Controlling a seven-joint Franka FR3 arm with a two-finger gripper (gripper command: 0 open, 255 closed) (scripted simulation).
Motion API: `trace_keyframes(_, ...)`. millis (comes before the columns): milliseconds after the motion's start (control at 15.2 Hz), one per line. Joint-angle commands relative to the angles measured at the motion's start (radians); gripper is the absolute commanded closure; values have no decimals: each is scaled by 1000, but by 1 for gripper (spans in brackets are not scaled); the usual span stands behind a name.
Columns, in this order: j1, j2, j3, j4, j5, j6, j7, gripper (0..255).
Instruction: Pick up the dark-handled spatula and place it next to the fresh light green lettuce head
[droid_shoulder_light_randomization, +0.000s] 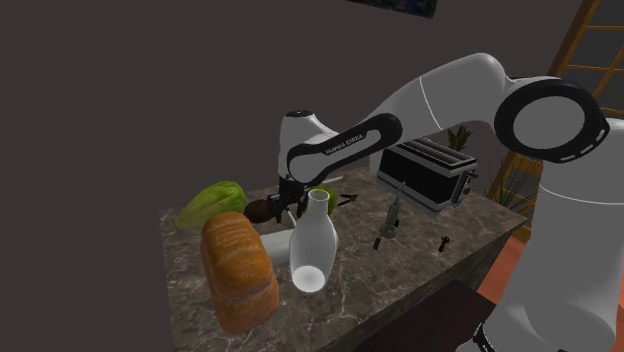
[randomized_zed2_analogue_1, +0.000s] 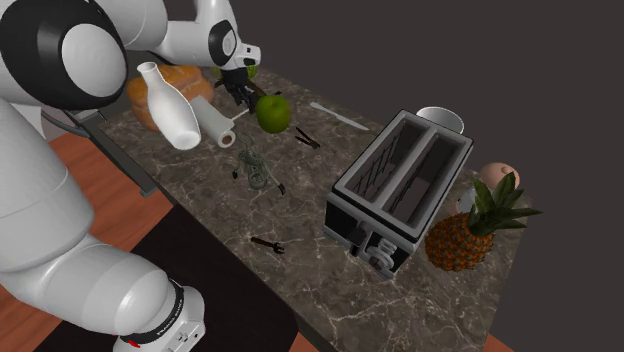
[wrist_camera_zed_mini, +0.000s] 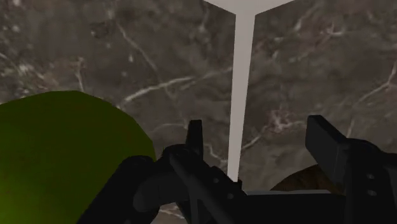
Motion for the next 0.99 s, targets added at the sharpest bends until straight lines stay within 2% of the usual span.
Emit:
trace_keyframes(0,0,3,-1,-1,0,0,0,0)
trace_keyframes(198,0,1,0,-1,0,-3,1,0)
trace_keyframes(462,-1,-65,5,44,14,-113,-8,0)
trace_keyframes(924,-1,-65,5,44,14,-113,-8,0)
